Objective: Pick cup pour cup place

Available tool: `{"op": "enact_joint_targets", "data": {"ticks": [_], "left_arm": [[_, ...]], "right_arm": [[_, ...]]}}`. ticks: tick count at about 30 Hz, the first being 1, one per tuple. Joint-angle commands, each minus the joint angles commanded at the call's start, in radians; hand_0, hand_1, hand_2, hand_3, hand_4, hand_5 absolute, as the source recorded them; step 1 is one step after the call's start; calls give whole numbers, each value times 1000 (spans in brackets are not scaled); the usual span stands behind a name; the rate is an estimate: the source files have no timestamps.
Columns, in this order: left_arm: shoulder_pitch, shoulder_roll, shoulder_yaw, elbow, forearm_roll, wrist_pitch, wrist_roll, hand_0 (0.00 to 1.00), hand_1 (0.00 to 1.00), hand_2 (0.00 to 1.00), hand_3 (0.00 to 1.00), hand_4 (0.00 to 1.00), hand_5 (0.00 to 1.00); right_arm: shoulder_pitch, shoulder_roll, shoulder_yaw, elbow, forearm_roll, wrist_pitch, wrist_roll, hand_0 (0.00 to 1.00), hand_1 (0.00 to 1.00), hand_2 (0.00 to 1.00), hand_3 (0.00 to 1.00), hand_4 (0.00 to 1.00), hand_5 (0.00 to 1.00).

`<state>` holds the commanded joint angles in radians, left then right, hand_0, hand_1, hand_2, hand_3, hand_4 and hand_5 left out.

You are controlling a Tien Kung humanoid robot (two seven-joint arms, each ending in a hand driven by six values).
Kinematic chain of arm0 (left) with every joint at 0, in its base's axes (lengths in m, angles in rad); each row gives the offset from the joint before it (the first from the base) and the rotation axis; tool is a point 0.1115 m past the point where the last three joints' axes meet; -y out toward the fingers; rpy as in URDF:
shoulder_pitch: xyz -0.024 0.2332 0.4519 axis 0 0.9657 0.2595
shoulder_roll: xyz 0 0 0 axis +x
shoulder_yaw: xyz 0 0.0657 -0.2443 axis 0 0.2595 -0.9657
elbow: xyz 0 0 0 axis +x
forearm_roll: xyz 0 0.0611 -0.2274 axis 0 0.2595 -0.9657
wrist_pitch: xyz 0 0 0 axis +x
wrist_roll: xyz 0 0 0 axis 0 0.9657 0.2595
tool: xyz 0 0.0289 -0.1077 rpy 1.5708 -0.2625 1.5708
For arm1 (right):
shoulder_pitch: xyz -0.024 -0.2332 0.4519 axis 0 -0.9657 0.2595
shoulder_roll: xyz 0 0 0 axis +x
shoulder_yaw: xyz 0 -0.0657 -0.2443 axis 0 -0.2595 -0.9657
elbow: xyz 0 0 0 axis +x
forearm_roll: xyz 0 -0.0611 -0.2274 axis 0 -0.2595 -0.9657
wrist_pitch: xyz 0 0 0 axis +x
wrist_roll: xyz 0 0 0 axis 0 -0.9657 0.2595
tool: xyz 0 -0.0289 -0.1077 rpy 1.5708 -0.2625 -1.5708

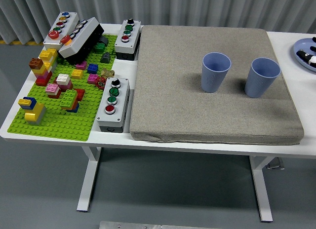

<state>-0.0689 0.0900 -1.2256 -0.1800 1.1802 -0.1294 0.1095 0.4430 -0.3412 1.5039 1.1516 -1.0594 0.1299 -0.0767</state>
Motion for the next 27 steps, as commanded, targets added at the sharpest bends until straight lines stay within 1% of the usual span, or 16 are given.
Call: {"op": "enact_joint_targets", "data": {"ticks": [8, 19, 22, 27], "left_arm": [[1, 0, 6, 0, 2, -2, 1, 807, 761, 816, 754, 532, 998], [-1, 0, 23, 0, -1, -4, 2, 807, 761, 812, 753, 531, 998], [-1, 0, 28, 0, -1, -4, 2, 807, 761, 812, 753, 531, 998], [0, -1, 35, 0, -2, -5, 2, 807, 761, 813, 753, 532, 998]], "right_arm": [[-35, 20, -15, -4, 1, -4, 8, 961, 962, 998, 998, 878, 225], [-100, 63, -38, -39, 42, -20, 83, 968, 947, 998, 998, 875, 232], [-114, 70, -48, -51, 53, -26, 104, 968, 947, 998, 998, 875, 232], [-126, 78, -63, -69, 58, -35, 120, 958, 943, 998, 998, 874, 232]]}}
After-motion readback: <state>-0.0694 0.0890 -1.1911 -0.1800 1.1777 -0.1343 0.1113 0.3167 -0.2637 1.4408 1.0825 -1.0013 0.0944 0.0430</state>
